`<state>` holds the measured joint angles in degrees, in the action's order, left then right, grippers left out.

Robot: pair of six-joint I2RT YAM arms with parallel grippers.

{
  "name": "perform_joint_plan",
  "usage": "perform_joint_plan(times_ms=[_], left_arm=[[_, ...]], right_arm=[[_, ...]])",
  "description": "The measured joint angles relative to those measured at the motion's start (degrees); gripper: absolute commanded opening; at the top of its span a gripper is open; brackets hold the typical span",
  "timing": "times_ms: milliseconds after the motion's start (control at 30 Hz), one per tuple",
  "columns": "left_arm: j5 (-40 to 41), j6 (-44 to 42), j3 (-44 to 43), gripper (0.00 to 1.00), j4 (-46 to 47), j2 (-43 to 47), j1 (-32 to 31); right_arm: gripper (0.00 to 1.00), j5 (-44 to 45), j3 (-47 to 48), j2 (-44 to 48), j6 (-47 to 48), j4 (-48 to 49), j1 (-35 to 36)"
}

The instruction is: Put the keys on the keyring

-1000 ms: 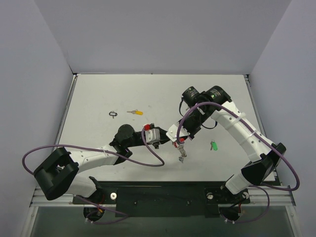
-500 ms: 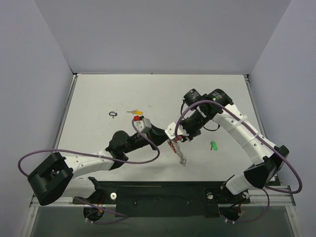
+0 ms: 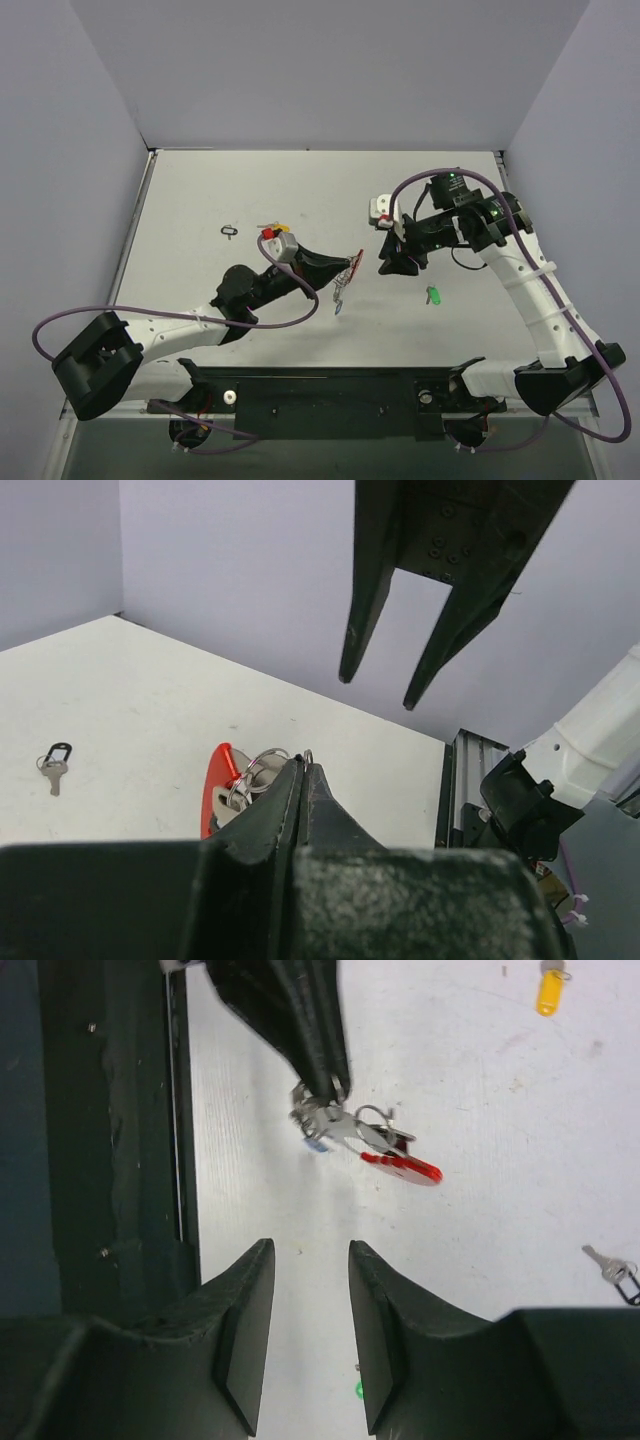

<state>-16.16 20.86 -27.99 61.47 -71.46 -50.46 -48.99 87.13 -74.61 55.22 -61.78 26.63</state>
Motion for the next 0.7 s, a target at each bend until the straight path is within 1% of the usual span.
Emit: perform_joint_plan(times_ms=[133, 233, 433, 600, 700], left_arm=[[-0.3, 3.1, 0.0, 0.00, 0.9, 0.1, 0.0], [-0.5, 7.6, 0.0, 0.00, 4.3, -0.4, 0.0], [-0.5, 14.6, 0.0, 0.00, 8.7, -1.6, 0.0], [0.3, 16.6, 0.0, 0.00, 8.9, -1.6, 0.0], [1.0, 17.6, 0.0, 0.00, 9.1, -1.5, -0.2]], right_arm=[[0.33, -0.8, -2.7, 1.1, -13.5, 9.6, -1.3], [0.34, -2.4, -7.2, 1.2, -21.2, 16.6, -1.2], [0.34, -5.6, -11.9, 1.2, -33.2, 26.5, -1.2], [0.34, -9.4, -12.7, 1.9, -38.1, 30.3, -1.9], [0.35, -10.8, -12.7, 3.1, -38.5, 31.2, -2.3]])
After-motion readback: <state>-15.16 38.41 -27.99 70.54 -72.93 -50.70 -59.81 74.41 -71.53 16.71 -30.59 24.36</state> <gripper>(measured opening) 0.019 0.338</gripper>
